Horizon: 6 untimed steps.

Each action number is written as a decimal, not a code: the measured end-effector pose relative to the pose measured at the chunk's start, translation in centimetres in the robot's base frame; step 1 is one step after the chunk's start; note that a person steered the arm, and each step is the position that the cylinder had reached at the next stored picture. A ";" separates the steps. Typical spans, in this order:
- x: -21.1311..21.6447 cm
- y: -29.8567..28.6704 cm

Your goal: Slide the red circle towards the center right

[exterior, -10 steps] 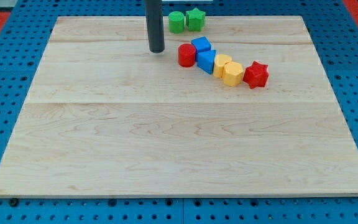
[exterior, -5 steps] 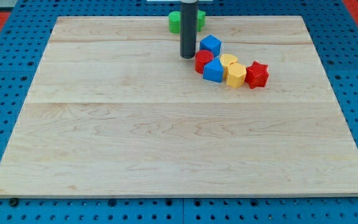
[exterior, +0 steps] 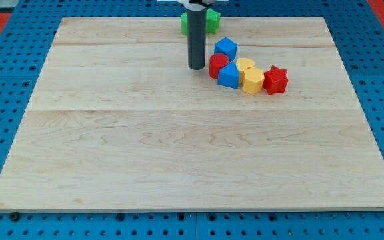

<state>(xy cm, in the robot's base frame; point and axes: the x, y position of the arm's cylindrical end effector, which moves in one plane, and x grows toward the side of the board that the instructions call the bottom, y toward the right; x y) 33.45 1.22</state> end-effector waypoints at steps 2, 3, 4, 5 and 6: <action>0.0 3.5; -0.2 5.9; -0.4 8.3; -0.5 9.3; -1.3 9.3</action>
<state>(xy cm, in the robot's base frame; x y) 32.17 10.55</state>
